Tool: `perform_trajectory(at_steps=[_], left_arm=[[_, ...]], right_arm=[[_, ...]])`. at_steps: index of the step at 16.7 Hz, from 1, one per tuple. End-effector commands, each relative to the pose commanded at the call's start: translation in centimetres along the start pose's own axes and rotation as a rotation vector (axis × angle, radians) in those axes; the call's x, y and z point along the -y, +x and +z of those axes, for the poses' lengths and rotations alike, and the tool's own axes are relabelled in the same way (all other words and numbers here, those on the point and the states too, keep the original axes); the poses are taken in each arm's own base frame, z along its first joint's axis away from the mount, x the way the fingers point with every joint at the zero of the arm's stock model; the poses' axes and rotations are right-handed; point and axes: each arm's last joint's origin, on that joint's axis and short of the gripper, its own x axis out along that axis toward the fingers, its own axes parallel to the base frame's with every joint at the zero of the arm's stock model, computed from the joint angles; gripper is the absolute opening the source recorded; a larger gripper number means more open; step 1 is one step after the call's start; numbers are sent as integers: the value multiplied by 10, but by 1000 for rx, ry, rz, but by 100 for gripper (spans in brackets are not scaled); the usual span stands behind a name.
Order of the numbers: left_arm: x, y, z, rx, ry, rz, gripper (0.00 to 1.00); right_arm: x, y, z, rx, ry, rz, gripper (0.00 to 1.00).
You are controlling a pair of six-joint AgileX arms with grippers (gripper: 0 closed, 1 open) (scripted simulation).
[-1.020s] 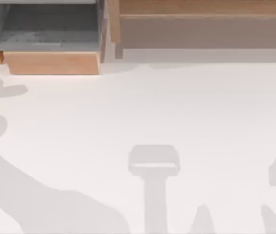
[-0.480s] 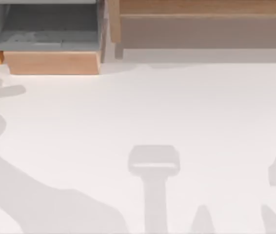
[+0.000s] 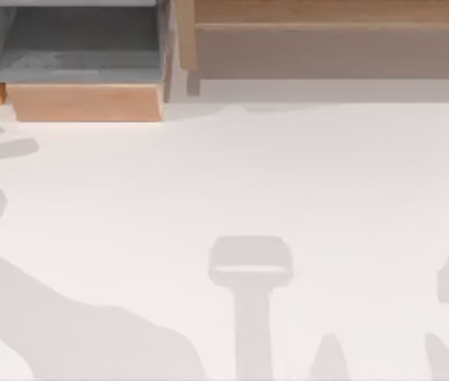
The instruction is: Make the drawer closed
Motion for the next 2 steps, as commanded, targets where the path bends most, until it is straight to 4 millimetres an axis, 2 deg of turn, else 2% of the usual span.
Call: perform_trajectory(at_steps=[2], left_arm=[[0, 0, 0, 0, 0, 0, 100]], right_arm=[[0, 0, 0, 0, 0, 0, 100]])
